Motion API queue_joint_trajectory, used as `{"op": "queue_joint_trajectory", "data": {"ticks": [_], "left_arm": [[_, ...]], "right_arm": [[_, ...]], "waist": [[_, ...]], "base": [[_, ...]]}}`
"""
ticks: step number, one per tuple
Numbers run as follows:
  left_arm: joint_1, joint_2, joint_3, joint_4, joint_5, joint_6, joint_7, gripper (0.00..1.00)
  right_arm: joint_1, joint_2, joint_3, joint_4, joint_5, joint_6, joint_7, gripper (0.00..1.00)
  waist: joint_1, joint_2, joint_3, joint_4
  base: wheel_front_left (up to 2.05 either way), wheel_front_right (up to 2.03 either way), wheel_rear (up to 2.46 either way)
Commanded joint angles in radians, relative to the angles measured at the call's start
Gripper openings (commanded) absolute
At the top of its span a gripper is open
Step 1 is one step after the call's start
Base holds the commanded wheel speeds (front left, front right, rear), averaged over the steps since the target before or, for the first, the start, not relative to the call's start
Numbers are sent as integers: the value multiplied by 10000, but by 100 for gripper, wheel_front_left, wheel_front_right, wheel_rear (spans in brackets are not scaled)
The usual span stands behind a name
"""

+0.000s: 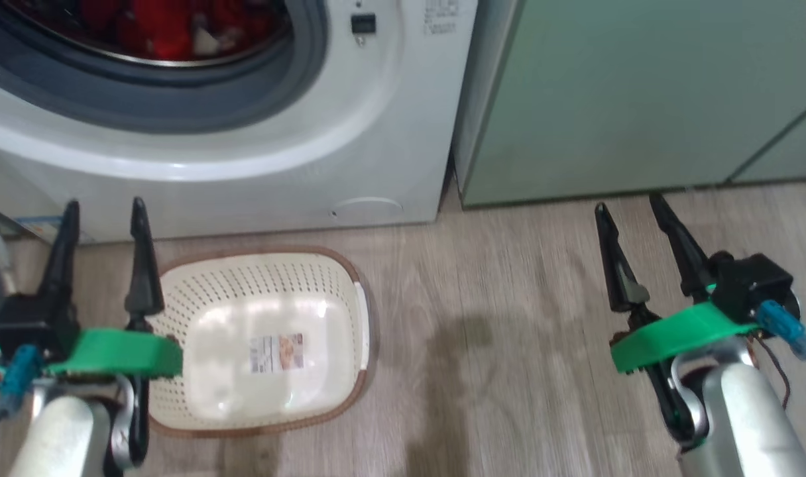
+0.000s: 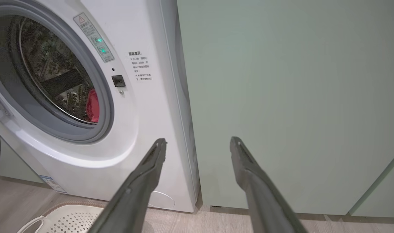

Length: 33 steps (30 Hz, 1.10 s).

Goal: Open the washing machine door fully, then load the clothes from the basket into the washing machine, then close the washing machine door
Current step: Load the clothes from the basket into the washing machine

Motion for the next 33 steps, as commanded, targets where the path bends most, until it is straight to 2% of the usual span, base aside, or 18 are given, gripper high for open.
{"op": "queue_joint_trajectory", "data": {"ticks": [1, 16, 33], "left_arm": [[-70, 124, 349, -215, 102, 35, -48, 100], [1106, -248, 108, -101, 170, -89, -49, 100], [1377, -212, -44, -3, 103, -16, 29, 100]], "right_arm": [[49, 15, 148, -390, -57, 0, 86, 100], [1080, 15, -67, -773, 56, 0, 477, 100], [1399, 15, -128, -1180, 40, 0, 656, 100]], "waist": [[1, -1, -400, 158], [1, -1, -1492, 107], [1, -1, -1705, -1]], "base": [[0, 0, 0], [0, 0, 0], [0, 0, 0]]}}
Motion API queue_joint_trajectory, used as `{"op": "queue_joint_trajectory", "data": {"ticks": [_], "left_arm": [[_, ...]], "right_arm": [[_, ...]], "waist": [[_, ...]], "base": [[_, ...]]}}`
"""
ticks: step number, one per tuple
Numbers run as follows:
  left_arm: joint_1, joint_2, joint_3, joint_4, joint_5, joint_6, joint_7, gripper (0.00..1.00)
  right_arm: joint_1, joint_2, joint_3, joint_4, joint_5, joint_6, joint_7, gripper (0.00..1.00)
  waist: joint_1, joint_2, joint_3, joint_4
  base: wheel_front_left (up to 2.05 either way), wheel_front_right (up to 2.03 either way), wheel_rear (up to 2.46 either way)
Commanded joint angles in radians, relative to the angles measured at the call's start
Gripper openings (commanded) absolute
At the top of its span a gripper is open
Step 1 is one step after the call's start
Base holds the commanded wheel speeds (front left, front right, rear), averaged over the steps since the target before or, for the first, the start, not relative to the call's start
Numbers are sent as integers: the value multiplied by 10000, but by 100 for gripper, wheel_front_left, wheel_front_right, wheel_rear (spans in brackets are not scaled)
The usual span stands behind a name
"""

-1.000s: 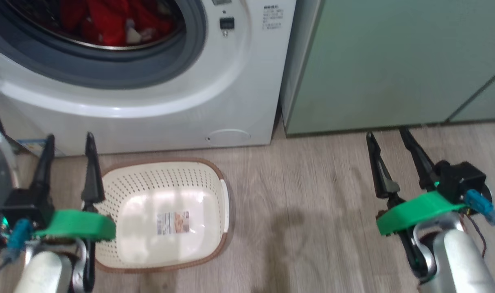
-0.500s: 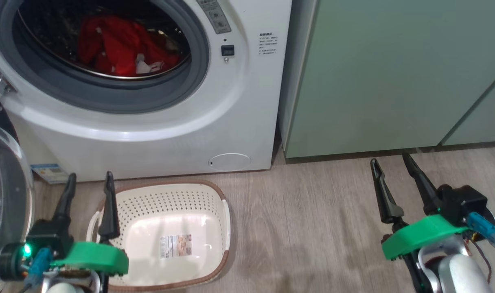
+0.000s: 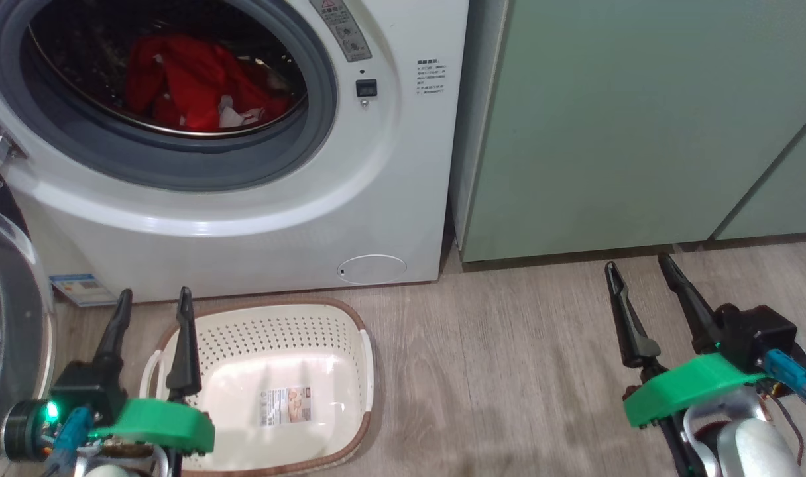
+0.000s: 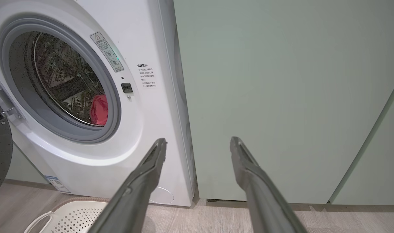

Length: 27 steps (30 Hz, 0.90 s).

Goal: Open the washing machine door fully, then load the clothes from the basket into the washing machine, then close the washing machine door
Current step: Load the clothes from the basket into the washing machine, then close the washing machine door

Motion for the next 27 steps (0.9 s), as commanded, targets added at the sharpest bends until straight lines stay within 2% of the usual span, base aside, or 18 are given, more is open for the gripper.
{"op": "queue_joint_trajectory", "data": {"ticks": [1, 18, 27], "left_arm": [[-294, 151, 368, -257, 4, 58, 13, 100], [-287, 206, 273, -150, -63, 113, 22, 100], [-305, 211, 268, -156, -90, 88, -4, 100]], "right_arm": [[-221, 9, 182, -404, 38, 0, 23, 100], [-196, 9, 265, -453, 47, 0, 23, 100], [-189, 9, 256, -487, 57, 0, 29, 100]], "waist": [[1, -1, -5, 5], [1, -1, -53, 7], [1, -1, -53, 16]], "base": [[0, 0, 0], [0, 0, 0], [-91, 91, 0]]}}
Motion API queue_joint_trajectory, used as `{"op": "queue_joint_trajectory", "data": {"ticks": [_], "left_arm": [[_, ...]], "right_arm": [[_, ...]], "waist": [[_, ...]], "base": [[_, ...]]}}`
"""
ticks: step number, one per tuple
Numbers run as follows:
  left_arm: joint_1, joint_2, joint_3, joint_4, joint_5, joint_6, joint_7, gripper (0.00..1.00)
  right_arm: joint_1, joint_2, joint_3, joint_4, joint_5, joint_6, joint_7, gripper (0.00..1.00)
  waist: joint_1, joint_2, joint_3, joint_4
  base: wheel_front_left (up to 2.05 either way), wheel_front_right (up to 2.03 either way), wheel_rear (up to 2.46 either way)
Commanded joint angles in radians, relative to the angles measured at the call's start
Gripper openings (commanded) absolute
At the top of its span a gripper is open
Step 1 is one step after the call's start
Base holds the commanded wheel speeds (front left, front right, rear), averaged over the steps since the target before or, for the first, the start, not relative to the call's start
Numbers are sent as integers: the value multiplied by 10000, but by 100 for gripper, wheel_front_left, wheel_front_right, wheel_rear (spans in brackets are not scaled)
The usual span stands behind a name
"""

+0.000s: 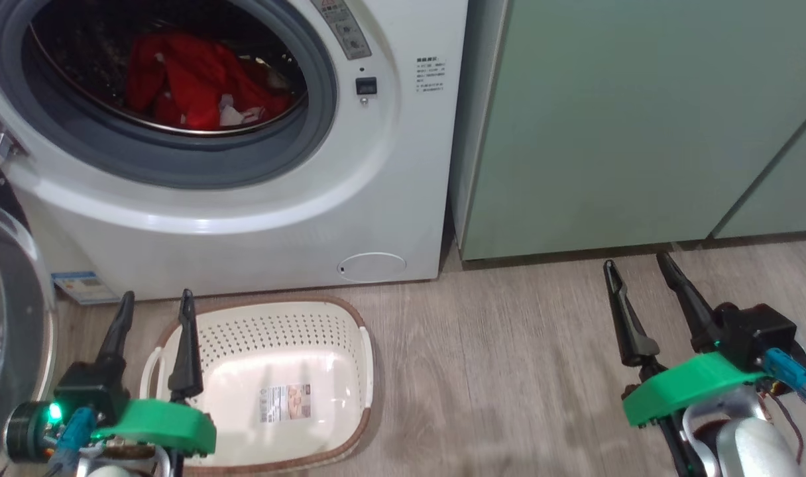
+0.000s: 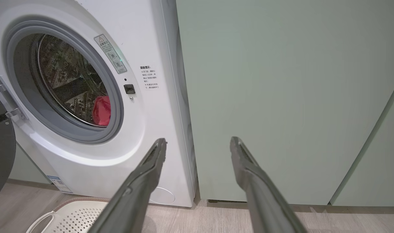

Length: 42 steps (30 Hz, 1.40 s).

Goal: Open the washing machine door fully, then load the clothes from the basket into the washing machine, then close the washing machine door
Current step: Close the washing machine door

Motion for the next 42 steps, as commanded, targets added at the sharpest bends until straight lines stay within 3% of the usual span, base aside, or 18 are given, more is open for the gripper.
{"op": "queue_joint_trajectory", "data": {"ticks": [1, 17, 42], "left_arm": [[-302, 196, 371, -261, -57, 13, -8, 100], [-346, 248, 411, -267, 54, 24, -48, 100], [-364, 217, 406, -240, 27, 53, -62, 100]], "right_arm": [[-185, 5, 223, -397, 59, 0, -11, 100], [-213, 5, 127, -394, 85, 0, -9, 100], [-242, 5, 85, -400, 53, 0, -13, 100]], "waist": [[-3, 0, 1, 2], [-3, 0, 24, -20], [-3, 0, 95, 129]], "base": [[-154, 154, 0], [-149, 149, 0], [-2, 2, 0]]}}
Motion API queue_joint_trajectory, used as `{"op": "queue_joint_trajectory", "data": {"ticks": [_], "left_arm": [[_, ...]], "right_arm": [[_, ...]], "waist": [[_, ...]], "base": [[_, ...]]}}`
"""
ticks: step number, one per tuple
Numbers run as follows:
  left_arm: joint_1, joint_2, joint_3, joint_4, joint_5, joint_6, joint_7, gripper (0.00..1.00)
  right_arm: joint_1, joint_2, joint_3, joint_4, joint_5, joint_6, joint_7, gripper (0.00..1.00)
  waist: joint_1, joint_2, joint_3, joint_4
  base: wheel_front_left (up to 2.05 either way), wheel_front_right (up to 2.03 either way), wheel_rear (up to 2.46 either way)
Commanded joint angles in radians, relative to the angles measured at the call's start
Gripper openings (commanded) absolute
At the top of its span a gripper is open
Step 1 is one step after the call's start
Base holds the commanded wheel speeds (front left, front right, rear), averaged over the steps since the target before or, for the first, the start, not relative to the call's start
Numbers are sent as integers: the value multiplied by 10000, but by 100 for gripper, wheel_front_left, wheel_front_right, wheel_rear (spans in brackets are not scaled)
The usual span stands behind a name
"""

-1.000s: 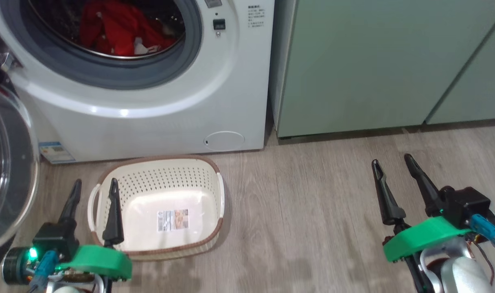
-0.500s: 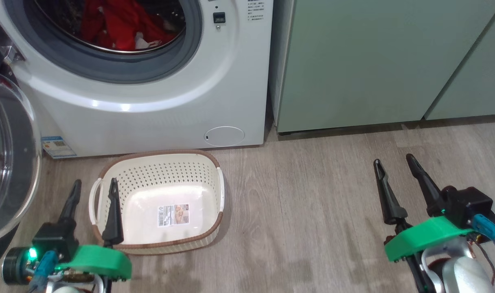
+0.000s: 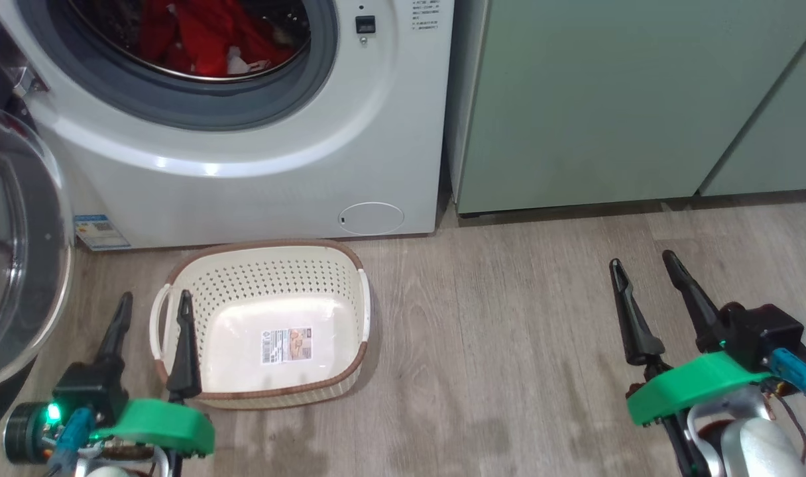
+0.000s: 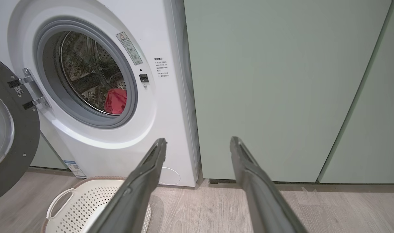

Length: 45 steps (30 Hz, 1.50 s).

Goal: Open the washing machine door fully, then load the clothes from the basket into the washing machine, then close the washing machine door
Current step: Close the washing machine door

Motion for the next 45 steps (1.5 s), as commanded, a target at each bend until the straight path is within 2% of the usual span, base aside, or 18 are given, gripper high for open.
{"op": "queue_joint_trajectory", "data": {"ticks": [1, 10, 23, 29, 37, 45], "left_arm": [[-369, 184, 412, -266, 29, 64, -47, 100], [-421, 112, 536, -240, 48, 242, -50, 100], [-415, -228, 841, -444, 30, 389, -52, 100], [-343, -392, 1073, -472, 60, 371, -52, 100], [-254, -586, 1418, -461, 165, 219, -52, 100], [-223, -704, 1577, -409, 296, 85, -53, 100]], "right_arm": [[-245, 1, 200, -376, -23, 0, -16, 100], [-156, 1, 233, -461, -63, 0, 77, 100], [-183, 1, 478, -887, -100, 0, 314, 100], [-181, 1, 640, -901, -78, 0, 396, 100], [-218, 1, 803, -870, -29, 0, 459, 100], [-209, 1, 847, -832, -6, 0, 460, 100]], "waist": [[0, 0, -10, 25], [0, 0, -128, 646], [0, 0, -133, 3236], [0, 0, -203, 4108], [0, 0, -221, 4573], [0, 0, -209, 4611]], "base": [[0, 0, 0], [0, 0, 0], [0, 0, 0], [0, 0, 0], [0, 0, 0], [0, 0, 0]]}}
